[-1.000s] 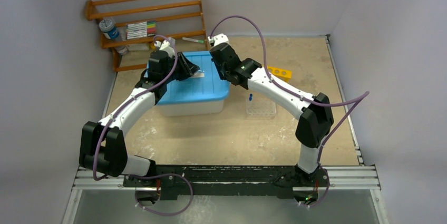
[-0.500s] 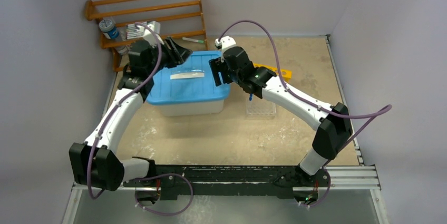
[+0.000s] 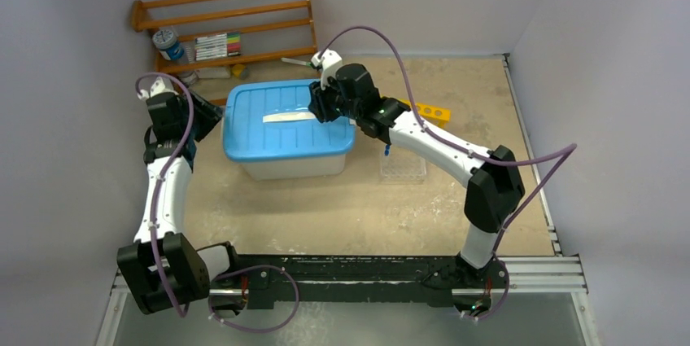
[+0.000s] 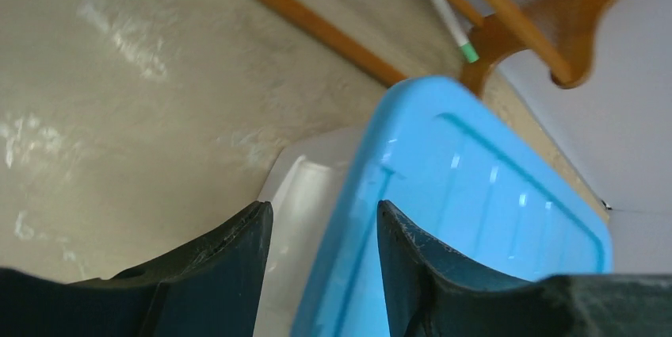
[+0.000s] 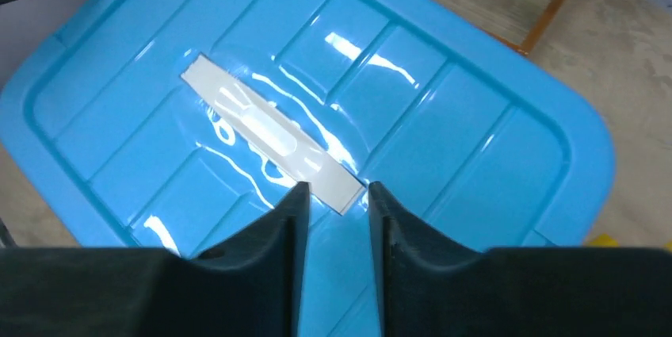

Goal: Organize the chemistry lab equipment

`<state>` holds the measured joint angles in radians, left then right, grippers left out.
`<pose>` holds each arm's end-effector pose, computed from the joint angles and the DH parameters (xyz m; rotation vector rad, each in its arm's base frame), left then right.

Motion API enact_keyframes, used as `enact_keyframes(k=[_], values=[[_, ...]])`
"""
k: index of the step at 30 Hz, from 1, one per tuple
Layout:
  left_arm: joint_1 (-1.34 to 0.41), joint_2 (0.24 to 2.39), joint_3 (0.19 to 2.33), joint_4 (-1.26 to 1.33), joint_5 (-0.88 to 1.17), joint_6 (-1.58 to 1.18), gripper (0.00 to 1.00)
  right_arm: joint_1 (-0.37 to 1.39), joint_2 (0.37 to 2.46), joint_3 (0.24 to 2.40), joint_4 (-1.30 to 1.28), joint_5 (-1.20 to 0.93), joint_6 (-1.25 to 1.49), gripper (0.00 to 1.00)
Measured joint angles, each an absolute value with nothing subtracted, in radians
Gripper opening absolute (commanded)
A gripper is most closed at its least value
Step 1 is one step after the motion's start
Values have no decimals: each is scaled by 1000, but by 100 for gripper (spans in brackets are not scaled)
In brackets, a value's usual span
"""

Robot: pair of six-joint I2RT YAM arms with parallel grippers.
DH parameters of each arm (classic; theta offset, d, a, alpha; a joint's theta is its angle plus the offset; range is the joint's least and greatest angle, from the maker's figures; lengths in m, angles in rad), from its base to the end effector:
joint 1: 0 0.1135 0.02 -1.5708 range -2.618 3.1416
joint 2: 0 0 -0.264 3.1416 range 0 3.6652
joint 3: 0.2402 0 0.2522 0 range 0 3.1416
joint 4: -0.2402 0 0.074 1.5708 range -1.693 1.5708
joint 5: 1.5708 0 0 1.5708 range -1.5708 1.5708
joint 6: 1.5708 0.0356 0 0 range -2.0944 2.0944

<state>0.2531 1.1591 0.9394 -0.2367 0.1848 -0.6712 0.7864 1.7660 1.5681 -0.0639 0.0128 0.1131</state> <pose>0.2576 0.0599 0.3126 -0.8061 1.8830 -0.4498 0.3034 0.3034 0.3548 -0.6115 1.7752 0.6155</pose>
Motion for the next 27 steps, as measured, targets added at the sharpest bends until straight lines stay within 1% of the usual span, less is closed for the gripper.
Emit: enact_keyframes(k=[1,4,6,7,13,16,18,21,27], values=[[272,1159,913,-249,177,-680,51,786,1779,1561,-53,-15,119,21],[282,1159,860,-263,170,-712,52,785,1789,1509,-33,-57,137,8],[286,1153,852,-253,167,-719,52,780,1789,1477,-30,-65,144,2],[286,1150,846,-249,165,-722,52,778,1789,1463,-18,-63,146,0],[290,1121,791,-189,162,-740,52,761,1784,1464,-33,116,121,0],[314,1098,757,-161,179,-770,53,733,1773,1462,-51,168,115,0],[345,1077,735,-153,203,-796,54,707,1762,1449,-49,174,119,0],[406,1062,717,-188,184,-813,54,685,1742,1428,-47,175,119,0],[427,1178,750,-218,213,-819,55,636,1702,1365,-14,145,118,0]])
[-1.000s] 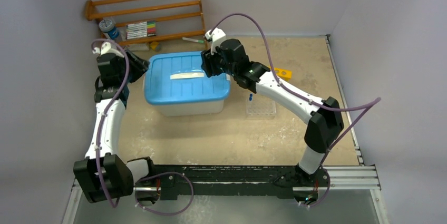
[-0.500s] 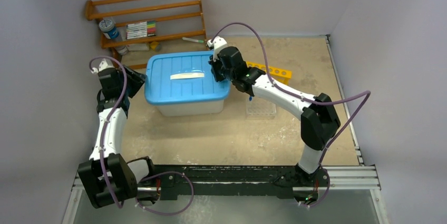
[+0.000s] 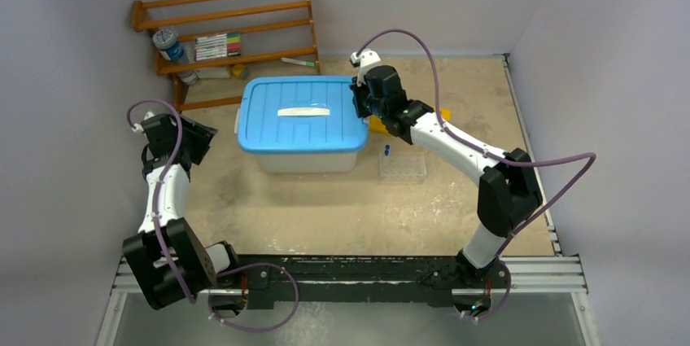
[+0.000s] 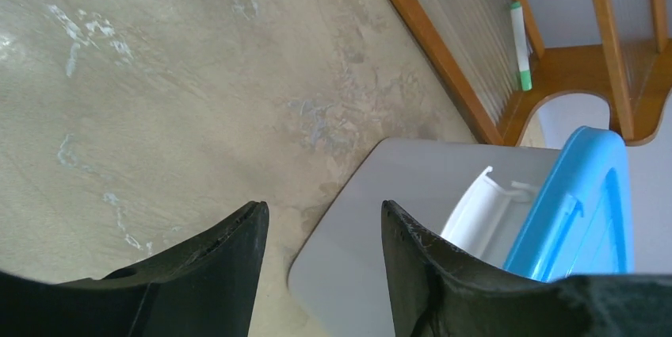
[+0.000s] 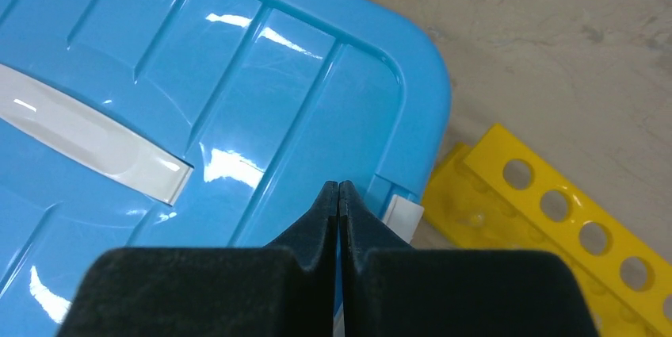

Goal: Organize the chemistry lab equipment

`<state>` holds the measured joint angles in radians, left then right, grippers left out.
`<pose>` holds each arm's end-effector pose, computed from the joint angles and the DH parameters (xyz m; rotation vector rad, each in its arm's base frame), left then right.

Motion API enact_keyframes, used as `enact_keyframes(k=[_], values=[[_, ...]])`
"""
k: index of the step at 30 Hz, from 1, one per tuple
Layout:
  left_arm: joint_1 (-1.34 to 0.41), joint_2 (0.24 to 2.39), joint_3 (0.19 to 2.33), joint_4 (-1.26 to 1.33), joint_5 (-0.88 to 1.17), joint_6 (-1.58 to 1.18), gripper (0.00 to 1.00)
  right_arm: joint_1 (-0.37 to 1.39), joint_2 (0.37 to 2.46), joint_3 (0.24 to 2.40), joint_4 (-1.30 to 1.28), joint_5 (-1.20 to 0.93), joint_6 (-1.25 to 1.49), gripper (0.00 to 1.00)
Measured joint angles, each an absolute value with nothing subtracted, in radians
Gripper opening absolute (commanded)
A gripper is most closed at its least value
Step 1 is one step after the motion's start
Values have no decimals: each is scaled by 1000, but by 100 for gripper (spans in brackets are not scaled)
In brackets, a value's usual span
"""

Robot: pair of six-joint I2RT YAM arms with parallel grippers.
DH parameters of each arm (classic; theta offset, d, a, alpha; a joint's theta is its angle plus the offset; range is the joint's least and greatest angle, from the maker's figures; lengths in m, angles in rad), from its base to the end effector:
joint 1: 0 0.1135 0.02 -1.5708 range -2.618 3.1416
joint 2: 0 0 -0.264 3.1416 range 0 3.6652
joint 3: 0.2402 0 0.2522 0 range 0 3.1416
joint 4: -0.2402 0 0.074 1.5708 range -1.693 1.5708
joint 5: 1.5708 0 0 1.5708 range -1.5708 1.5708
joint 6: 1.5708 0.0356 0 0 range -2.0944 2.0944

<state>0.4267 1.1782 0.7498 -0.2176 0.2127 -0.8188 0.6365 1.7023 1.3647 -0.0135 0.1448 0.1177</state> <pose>0.2340 0.0981 0.2447 -1.2065 1.8841 -0.4509 0.3313 0.2385 0.3131 -0.4011 1.8933 0.3669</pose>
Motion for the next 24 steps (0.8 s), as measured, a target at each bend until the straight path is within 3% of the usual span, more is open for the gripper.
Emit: enact_keyframes(k=[4,12,24], values=[[427,1177,741,-194,257,-814,57,606,1695,1362,-25,135,111,0],[427,1126,598,99,431,-901,77,593,1688,1362,-27,92,104,0],[424,1447,525,909,663,-1288,78,588,1592,1327,-78,18,89,1]])
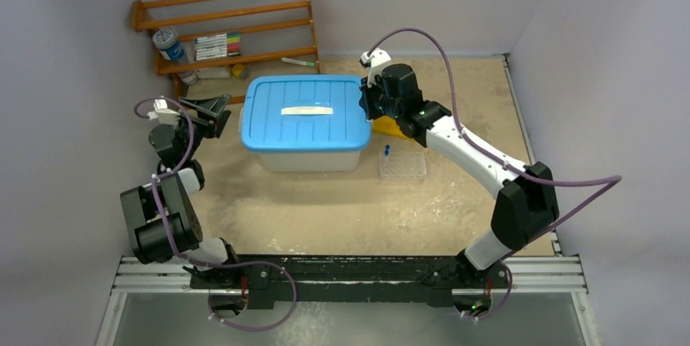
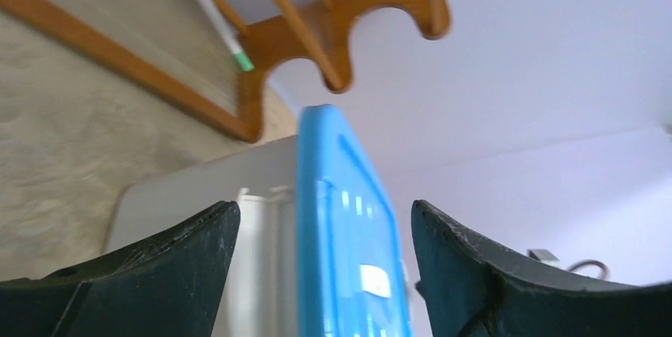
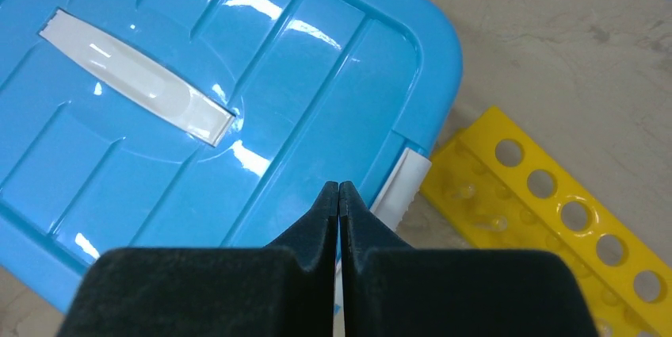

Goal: Organize the chemistry lab equipment

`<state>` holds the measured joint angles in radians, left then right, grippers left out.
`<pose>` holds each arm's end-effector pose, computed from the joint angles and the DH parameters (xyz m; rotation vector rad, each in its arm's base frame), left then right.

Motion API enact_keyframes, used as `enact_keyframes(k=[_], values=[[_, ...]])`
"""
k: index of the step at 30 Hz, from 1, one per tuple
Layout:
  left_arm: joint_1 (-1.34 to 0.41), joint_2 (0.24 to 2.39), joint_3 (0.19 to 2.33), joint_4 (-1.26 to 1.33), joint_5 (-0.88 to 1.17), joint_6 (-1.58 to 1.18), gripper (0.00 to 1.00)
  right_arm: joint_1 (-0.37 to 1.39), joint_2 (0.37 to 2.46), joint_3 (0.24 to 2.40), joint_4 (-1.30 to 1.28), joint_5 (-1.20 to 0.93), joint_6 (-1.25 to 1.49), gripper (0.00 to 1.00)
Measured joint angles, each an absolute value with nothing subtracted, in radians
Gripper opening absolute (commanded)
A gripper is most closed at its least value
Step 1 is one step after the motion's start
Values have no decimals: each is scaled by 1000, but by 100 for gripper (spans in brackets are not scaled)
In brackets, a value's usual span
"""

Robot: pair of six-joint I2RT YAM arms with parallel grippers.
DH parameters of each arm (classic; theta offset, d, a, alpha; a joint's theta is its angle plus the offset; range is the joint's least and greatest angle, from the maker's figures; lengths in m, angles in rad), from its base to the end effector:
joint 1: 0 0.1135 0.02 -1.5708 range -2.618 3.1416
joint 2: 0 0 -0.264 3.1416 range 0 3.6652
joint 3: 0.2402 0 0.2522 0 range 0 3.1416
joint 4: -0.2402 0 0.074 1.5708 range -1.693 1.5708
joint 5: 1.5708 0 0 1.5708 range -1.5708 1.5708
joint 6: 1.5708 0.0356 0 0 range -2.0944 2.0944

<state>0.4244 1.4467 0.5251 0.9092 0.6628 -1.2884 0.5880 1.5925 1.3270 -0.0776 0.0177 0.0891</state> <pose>0.2690 0.0975 0.2153 -0.8645 1.4795 -1.1779 0.3174 0.2108 0.3342 -0.4668 1.8813 0.4374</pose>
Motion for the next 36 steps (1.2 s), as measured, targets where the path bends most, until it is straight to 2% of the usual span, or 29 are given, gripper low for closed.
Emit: enact_keyframes(k=[3,7,11,12,15,27,36], values=[[413,1483,538,1018,715,-1340,79,588,1569,1316,-80,16,81,0],[381,1493,593,973,762,-1288,82,588,1556,1316,-86,17,65,0],[365,1433,665,627,712,-1051,83,588,1538,1316,-107,13,57,0],[359,1382,692,427,650,-916,82,588,1521,1316,-114,9,50,0],[356,1381,696,358,641,-866,80,588,1513,1316,-115,9,47,0],[233,1427,784,208,685,-713,79,583,1512,1316,-122,11,33,0],[235,1424,803,152,688,-694,79,581,1512,1316,-123,9,33,0]])
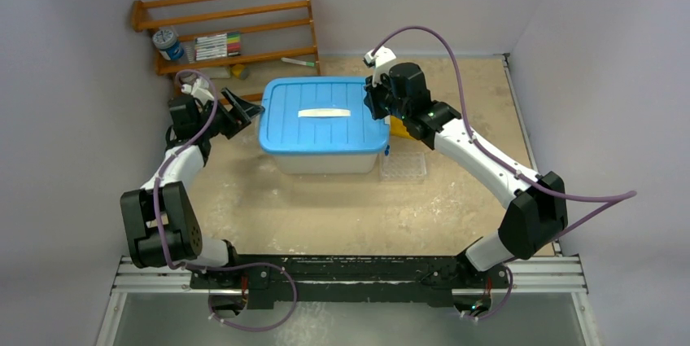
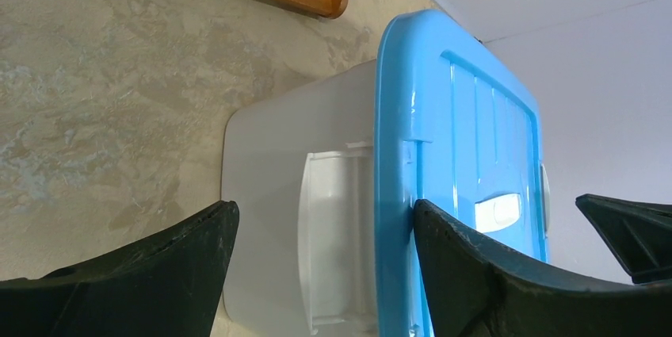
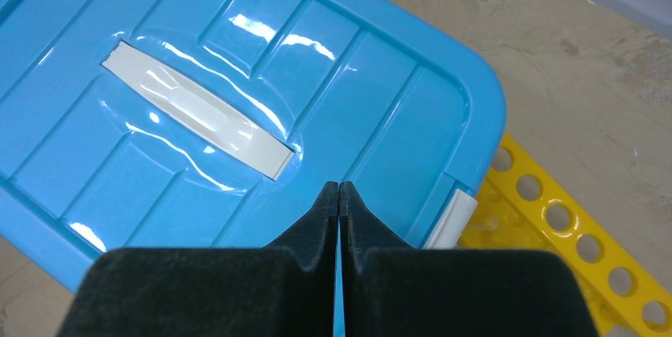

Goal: Organize the chemistry lab equipment

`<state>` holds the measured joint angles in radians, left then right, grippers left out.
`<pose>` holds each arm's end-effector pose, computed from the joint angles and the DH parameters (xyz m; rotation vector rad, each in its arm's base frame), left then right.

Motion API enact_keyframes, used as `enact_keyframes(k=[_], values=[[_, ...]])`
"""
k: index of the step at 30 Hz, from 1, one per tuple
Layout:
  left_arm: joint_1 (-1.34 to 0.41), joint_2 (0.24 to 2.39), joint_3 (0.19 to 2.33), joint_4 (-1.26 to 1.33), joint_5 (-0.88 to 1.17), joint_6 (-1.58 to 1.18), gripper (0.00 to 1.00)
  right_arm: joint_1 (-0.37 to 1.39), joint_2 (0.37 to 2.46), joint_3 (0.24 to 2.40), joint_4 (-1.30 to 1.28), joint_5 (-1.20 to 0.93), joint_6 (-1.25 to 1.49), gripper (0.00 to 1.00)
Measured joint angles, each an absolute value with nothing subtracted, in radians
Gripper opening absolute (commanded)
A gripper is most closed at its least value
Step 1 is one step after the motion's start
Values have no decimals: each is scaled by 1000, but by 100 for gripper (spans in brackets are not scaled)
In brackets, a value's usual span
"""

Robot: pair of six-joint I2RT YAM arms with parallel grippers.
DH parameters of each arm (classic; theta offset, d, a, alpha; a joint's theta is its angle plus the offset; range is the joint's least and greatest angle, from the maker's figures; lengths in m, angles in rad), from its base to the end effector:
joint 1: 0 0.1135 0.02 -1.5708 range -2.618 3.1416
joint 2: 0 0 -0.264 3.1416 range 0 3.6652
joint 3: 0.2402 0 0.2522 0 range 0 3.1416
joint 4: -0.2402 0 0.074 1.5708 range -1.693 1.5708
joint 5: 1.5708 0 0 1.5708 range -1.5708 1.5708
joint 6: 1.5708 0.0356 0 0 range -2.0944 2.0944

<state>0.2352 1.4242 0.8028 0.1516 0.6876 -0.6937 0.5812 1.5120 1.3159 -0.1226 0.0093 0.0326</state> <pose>0.3029 0.0493 0.2349 -0.5070 2.0013 -0.9843 0.3015 0.1977 0.3538 -0.5112 1.8406 0.4088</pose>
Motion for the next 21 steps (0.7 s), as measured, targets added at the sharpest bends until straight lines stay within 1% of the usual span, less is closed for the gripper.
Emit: enact_keyframes(k=[10,16,21], values=[[275,1413,800,148,687,-731,82,581,1512,1316,-124,14,33,0],[297,1396,771,209,678,-801,82,581,1512,1316,-126,16,33,0],[296,1394,761,297,712,-851,83,581,1512,1316,-127,15,33,2]])
